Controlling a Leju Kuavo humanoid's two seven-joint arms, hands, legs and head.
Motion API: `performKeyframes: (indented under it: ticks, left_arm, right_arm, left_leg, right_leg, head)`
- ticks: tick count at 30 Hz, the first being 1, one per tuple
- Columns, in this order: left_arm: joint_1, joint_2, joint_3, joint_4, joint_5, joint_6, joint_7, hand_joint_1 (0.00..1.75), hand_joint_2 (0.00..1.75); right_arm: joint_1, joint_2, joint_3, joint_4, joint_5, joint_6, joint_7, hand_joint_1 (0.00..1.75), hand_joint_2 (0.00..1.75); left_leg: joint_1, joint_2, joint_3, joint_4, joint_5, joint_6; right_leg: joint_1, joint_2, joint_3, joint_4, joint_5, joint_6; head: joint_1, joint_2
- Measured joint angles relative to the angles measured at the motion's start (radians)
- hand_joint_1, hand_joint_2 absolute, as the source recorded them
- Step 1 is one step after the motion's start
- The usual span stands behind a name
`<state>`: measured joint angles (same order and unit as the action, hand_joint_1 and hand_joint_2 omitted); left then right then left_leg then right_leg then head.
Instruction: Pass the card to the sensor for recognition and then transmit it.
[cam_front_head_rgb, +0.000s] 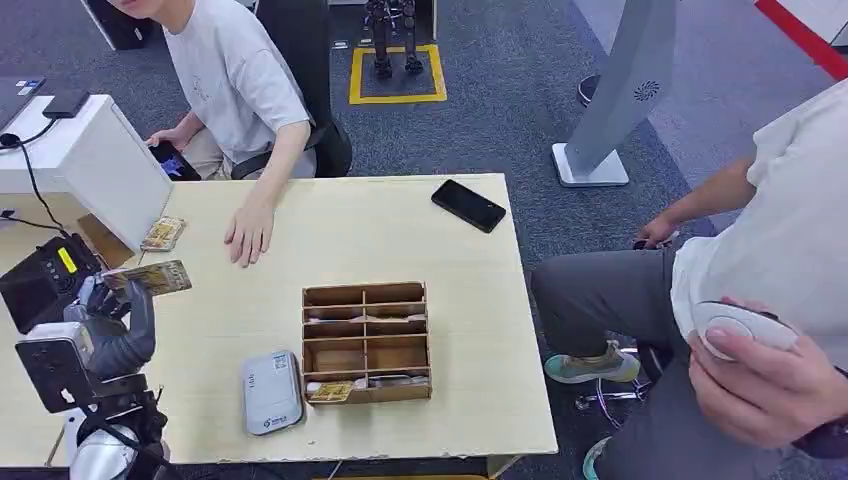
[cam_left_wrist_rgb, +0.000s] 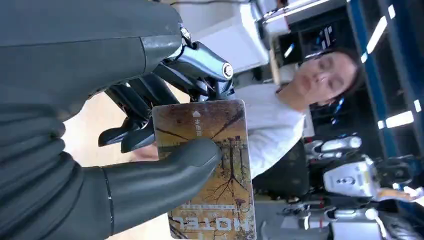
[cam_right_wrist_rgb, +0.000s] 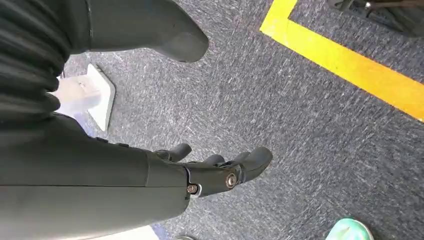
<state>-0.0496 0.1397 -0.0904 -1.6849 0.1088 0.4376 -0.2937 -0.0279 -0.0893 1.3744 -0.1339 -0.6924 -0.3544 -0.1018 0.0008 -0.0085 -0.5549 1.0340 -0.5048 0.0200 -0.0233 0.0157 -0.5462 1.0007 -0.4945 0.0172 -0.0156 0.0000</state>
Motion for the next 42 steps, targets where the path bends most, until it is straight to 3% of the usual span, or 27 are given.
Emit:
performKeyframes:
  ticks: [6,9,13,17,19,29,42]
  left_arm:
    - [-0.037,0.025,0.023,-0.005,-0.055,0.031,-0.024,1.75,1.75]
    - [-0.069,0.039,0.032,-0.003,-0.143,0.068,-0.055,1.75,1.75]
    - [-0.132,0.079,0.034,0.014,-0.394,0.128,-0.046,1.75,1.75]
    - [-0.213,0.142,0.034,0.062,-0.798,0.181,0.031,1.75,1.75]
    - [-0.246,0.173,0.034,0.088,-0.918,0.193,0.059,1.75,1.75]
    - [-0.333,0.227,0.026,0.197,-1.117,0.212,0.132,1.75,1.75]
    - [-0.394,0.254,-0.044,0.248,-1.148,0.177,0.168,1.75,1.75]
  right_arm:
    - [-0.001,-0.013,0.005,-0.028,0.012,-0.007,0.005,0.00,1.75]
    - [-0.003,-0.020,0.011,-0.045,0.019,-0.008,0.004,0.00,1.75]
    - [-0.005,-0.032,0.019,-0.061,0.025,-0.003,0.005,0.00,1.75]
    - [-0.001,-0.046,0.024,-0.069,0.026,0.013,-0.003,0.00,1.75]
    - [0.001,-0.053,0.025,-0.070,0.025,0.016,-0.007,0.00,1.75]
    - [0.003,-0.066,0.027,-0.075,0.024,0.024,-0.011,0.00,1.75]
    - [0.001,-0.067,0.034,-0.077,0.023,0.043,-0.016,0.00,1.75]
  left_leg:
    - [0.000,0.000,0.000,0.000,0.000,0.000]
    - [0.000,0.000,0.000,0.000,0.000,0.000]
    - [0.000,0.000,0.000,0.000,0.001,0.000]
    - [0.000,0.000,0.000,0.000,0.001,0.000]
    - [0.000,0.000,0.000,0.000,0.001,0.000]
    - [0.000,0.001,0.000,0.000,0.001,0.000]
    - [0.000,0.002,0.000,0.000,0.001,0.000]
  right_leg:
    - [0.000,0.000,0.000,0.000,0.000,0.000]
    - [0.000,0.000,0.000,0.000,0.000,0.000]
    - [0.000,0.000,0.000,0.000,0.000,0.000]
    - [0.000,0.000,0.000,0.000,0.000,0.000]
    - [0.000,0.000,0.000,0.000,0.000,0.000]
    - [0.000,0.001,-0.001,0.000,0.000,0.000]
    - [0.000,0.002,-0.001,0.000,0.000,0.000]
  head:
    - [0.000,0.000]
    - [0.000,0.000]
    - [0.000,0.000]
    - [0.000,0.000]
    - [0.000,0.000]
    - [0.000,0.000]
    - [0.000,0.000]
